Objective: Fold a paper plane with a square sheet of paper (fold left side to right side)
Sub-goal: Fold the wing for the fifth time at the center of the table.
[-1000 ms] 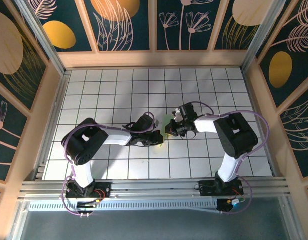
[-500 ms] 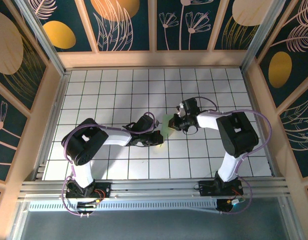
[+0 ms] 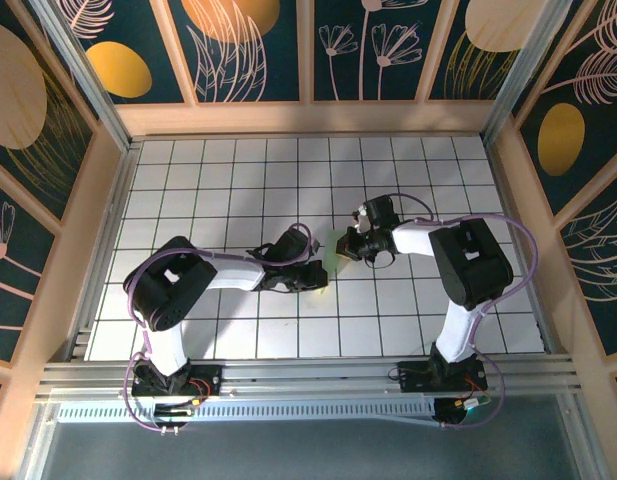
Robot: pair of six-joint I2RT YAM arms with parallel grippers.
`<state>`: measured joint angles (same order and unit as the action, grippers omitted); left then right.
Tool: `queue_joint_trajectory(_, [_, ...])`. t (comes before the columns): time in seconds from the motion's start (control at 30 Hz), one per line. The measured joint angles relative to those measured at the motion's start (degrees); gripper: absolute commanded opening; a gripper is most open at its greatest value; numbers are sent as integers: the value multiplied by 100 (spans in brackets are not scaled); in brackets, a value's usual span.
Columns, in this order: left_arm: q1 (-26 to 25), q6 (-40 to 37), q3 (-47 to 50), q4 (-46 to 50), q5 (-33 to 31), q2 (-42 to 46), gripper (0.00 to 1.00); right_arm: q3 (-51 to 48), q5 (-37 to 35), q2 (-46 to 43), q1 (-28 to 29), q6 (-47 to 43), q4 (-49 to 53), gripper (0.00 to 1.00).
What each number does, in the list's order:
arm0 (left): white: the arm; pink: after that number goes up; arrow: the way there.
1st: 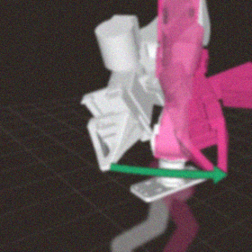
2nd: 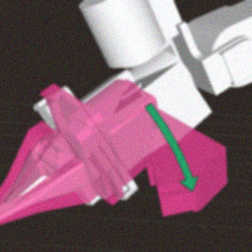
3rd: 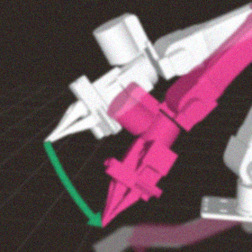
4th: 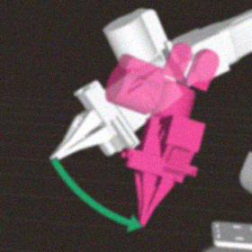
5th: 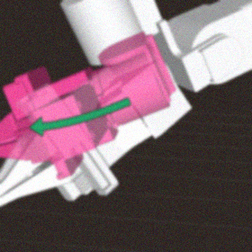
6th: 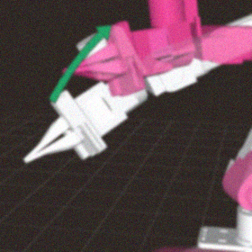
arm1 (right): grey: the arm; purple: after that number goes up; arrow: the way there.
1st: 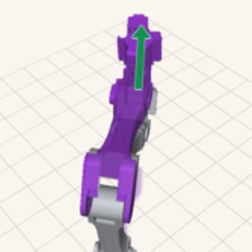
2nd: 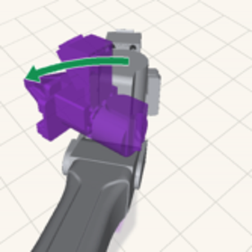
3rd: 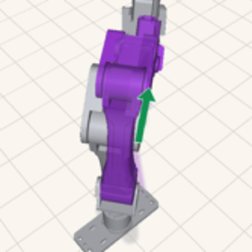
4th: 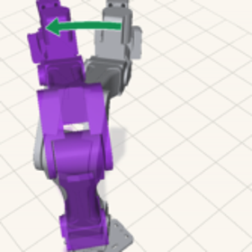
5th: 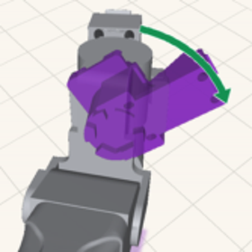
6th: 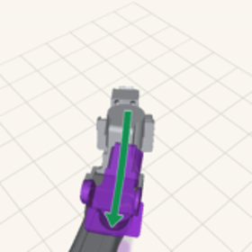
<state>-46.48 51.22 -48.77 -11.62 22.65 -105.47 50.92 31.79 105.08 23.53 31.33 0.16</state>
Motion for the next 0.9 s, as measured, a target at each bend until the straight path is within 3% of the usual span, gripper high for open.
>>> queue_joint_trajectory(0.53, [122, -105, -798, -9, 138, -584, 0, -24, 44, 0, -20, -103, -44, 0])
queue_joint_trajectory(0.9, [120, -415, -828, 140, 85, -656, 0, -17, 37, 11, -20, -151, -33, 0])
